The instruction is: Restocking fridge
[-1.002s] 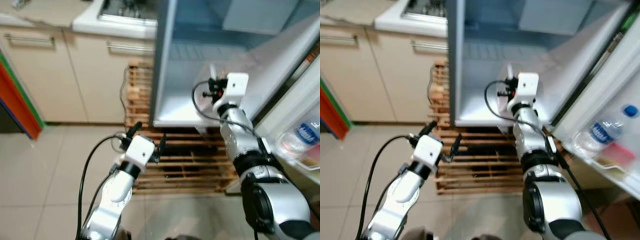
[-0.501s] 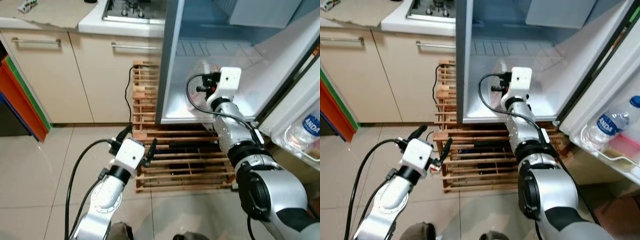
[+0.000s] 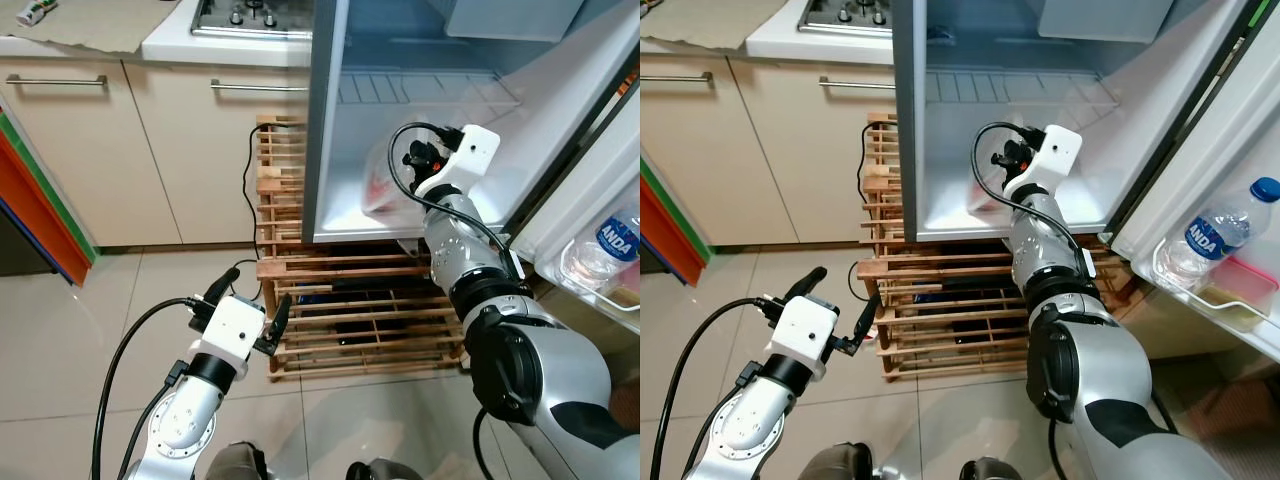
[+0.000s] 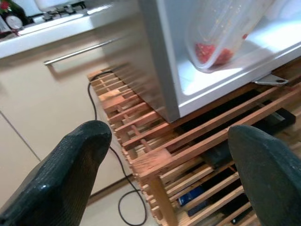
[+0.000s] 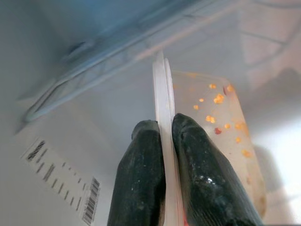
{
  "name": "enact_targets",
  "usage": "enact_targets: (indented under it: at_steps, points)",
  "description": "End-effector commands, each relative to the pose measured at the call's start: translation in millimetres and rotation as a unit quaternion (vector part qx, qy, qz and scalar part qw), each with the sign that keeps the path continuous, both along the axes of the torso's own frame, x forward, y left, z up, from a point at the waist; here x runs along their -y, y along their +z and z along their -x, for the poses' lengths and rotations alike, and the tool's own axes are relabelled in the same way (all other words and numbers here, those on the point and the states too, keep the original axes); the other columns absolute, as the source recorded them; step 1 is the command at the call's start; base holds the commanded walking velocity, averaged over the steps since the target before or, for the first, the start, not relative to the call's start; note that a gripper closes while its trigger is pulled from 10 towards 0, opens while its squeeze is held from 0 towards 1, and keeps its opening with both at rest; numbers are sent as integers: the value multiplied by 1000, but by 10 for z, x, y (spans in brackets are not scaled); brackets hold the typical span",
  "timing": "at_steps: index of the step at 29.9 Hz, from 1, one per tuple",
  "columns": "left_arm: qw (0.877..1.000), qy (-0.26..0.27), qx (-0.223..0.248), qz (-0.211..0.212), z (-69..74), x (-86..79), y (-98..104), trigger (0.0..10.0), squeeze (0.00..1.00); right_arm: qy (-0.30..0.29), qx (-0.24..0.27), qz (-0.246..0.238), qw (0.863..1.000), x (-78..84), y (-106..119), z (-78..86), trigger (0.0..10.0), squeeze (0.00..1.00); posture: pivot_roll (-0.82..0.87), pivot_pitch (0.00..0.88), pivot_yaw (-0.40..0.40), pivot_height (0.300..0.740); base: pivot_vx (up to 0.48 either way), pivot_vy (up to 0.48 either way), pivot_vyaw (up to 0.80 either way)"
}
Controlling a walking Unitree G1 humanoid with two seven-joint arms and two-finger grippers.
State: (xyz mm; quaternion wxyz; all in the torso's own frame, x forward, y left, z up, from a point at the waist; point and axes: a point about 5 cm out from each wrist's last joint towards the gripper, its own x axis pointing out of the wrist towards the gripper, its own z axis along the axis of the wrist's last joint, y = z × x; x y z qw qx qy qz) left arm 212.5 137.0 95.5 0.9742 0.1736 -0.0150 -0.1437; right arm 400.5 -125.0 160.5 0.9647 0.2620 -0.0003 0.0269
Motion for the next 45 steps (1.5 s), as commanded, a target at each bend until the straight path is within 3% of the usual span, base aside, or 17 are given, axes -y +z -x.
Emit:
enact_targets:
  at_steps: [1,9,14,15,16,23,24,25,35,45]
  points:
    - [1000,-4,-7,-1,37,18,4,10000,0,26,-117,-37,992,-147,-454,146,0,0,208,199,-69,740,0,0,0]
    - [1000,-3,-15,0,85,46,9,10000,0,2,-157,-90,984,-111,-548,177,0,0,213,217,-76,740,0,0,0]
    - [1000,3,-17,-2,113,24,21,10000,0,12,-161,-62,985,-147,-546,176,0,0,222,225,-78,740,0,0,0]
    - [1000,6,-18,-2,121,17,22,10000,0,18,-161,-41,986,-157,-541,175,6392,12,222,230,-83,740,0,0,0]
    - [1000,7,-19,-1,127,16,23,10000,0,18,-162,-24,986,-158,-542,175,10000,27,221,233,-86,740,0,0,0]
    - [1000,12,-23,3,141,45,24,10000,0,24,-161,54,985,-156,-542,175,10000,12,215,243,-96,740,0,0,0]
    - [1000,12,-24,3,143,51,21,10000,0,22,-161,64,985,-148,-539,173,10000,557,215,243,-98,740,0,0,0]
    - [1000,12,-25,4,146,60,17,10000,0,19,-160,79,984,-135,-530,168,10000,1000,213,245,-101,740,0,0,0]
    - [999,18,-26,7,134,82,12,10000,0,6,-133,159,978,-86,-434,126,10000,1000,207,245,-108,740,0,0,0]
    - [999,22,-23,10,109,109,7,10000,0,-12,-55,264,963,-117,-146,28,10000,1000,198,241,-119,740,0,0,0]
